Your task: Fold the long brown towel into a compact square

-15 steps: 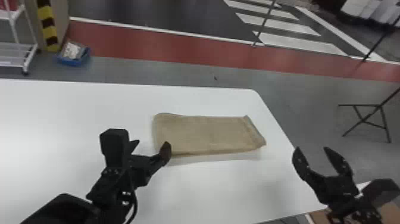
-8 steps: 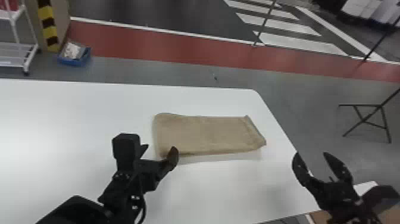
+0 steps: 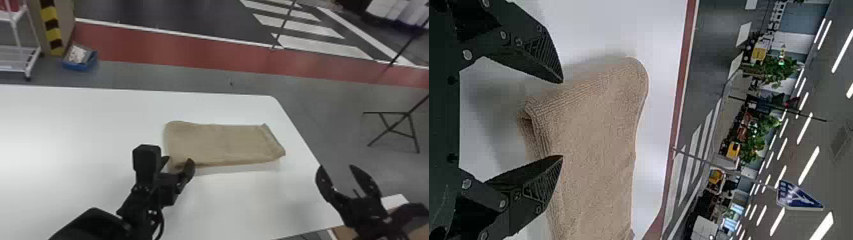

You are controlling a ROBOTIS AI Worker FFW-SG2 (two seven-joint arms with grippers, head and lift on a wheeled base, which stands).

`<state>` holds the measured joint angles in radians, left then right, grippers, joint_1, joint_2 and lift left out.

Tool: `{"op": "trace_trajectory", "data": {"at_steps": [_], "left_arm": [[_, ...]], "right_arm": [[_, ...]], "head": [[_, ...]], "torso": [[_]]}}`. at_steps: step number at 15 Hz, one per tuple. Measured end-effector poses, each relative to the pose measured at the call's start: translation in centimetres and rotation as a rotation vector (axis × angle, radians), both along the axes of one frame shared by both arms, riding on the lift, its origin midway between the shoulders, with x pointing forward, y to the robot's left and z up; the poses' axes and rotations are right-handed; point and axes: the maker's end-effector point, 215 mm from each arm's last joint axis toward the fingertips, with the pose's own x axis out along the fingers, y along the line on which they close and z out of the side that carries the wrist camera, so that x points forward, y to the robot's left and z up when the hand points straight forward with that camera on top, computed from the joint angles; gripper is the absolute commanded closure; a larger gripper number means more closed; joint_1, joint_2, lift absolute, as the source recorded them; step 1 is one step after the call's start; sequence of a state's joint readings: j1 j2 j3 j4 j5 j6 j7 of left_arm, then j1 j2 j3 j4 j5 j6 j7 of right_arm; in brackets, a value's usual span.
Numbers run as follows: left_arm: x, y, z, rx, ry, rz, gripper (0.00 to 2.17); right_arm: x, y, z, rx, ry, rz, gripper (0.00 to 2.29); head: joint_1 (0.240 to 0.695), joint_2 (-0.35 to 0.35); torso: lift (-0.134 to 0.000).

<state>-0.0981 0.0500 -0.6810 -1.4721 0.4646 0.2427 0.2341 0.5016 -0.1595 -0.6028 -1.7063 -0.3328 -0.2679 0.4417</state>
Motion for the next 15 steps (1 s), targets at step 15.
{"op": "trace_trajectory", "data": {"at_steps": [15], "left_arm": [[1.3, 5.3, 0.6, 0.079, -0.006, 0.078, 1.43]], "right_arm": [[0.5, 0.3, 0.2, -0.007, -0.011, 0.011, 0.08]], "head": [[0.695, -0.35]], "torso": [[-0.124]]}}
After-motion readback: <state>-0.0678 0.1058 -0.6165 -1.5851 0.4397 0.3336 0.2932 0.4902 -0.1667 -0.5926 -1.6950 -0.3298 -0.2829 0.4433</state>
